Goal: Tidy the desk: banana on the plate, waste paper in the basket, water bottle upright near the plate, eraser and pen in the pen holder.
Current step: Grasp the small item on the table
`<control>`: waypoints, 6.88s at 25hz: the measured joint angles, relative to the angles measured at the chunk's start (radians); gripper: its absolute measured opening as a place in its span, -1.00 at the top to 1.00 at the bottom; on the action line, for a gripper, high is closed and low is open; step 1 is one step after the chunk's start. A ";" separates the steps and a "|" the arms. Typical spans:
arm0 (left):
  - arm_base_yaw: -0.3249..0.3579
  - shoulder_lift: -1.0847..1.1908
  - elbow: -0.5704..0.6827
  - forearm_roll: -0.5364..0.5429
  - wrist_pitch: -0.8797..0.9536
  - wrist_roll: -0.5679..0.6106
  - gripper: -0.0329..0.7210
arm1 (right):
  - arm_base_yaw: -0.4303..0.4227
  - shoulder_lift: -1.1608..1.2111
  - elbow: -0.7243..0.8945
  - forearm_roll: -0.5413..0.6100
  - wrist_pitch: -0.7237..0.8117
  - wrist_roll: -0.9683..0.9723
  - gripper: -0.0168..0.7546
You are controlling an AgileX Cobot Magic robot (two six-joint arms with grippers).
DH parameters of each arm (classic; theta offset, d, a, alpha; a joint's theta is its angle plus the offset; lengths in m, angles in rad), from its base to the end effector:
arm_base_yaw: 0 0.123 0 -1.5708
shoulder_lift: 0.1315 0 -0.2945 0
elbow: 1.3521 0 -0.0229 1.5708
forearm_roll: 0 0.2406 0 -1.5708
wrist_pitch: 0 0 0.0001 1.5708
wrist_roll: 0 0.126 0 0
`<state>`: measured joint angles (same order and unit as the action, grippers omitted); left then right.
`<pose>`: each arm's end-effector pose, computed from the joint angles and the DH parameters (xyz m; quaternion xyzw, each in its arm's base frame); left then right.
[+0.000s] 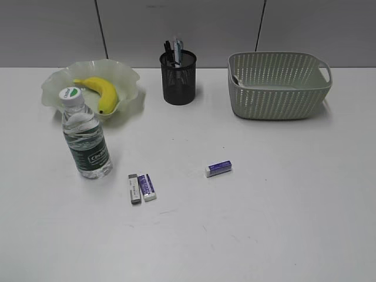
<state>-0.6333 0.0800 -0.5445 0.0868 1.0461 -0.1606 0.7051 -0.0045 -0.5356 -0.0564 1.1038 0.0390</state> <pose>0.0182 -0.0016 0.2709 0.2003 0.8341 -0.1580 0.4891 0.0049 -0.0042 0.2623 -0.2770 0.8075 0.1629 0.4947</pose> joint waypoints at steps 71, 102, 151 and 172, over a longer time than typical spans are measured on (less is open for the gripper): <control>-0.050 2.053 -1.021 -0.122 0.154 -0.381 -0.14 | 0.000 -0.003 0.026 -0.024 -0.064 0.019 0.12; -0.074 2.122 -1.031 -0.238 0.060 -0.255 -0.14 | 0.000 -0.003 0.026 -0.024 -0.064 0.019 0.12; -0.016 2.151 -1.119 -0.176 0.032 -0.378 -0.14 | 0.000 -0.003 0.026 -0.029 -0.064 0.022 0.12; -0.014 2.181 -1.140 -0.175 0.028 -0.379 -0.14 | 0.000 -0.003 0.026 -0.029 -0.064 0.022 0.12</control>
<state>-0.6476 2.2611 -1.6849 -0.0887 1.0743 -0.5396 0.7051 -0.0076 -0.5091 -0.0849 1.0402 0.0614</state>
